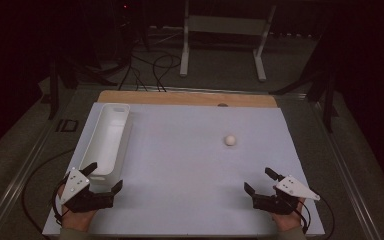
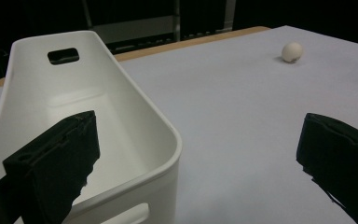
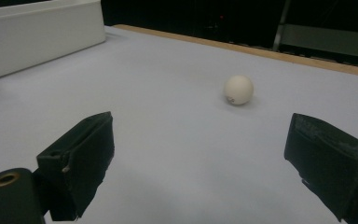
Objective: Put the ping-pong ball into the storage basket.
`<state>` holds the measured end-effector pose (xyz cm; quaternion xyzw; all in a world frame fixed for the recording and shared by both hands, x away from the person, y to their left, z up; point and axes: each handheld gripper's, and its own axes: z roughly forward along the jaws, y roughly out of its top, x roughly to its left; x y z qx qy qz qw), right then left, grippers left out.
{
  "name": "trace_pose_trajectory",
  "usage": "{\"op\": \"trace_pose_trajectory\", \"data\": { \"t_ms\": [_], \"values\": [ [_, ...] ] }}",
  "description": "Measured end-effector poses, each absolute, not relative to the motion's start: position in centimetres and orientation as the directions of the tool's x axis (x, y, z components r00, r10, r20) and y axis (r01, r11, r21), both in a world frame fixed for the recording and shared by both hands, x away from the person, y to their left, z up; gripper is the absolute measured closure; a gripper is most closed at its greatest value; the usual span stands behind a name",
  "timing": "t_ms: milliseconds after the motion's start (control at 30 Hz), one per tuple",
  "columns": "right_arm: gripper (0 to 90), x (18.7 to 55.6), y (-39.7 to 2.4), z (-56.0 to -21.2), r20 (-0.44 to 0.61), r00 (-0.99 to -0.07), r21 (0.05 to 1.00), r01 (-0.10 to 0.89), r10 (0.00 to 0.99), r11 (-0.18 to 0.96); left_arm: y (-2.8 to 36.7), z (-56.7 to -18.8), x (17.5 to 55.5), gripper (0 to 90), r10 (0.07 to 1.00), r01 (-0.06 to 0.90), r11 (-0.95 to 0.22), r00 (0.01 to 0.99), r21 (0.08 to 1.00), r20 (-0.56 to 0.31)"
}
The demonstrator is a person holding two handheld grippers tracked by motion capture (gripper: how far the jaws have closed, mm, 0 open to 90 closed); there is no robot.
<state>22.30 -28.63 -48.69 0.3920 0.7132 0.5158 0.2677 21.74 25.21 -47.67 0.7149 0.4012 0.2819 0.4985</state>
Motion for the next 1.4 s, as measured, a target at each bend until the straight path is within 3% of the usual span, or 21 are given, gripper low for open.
{"op": "trace_pose_trajectory", "data": {
  "t_ms": [1400],
  "values": [
    [7.5, 24.0, -28.1, -45.3, 0.034, -0.516, 0.918, 0.354, 0.856, 0.177, 24.7, -47.8, 21.1, 0.0, 0.866, 0.260, -0.208, 0.498, 0.943, 0.054]
  ]
}}
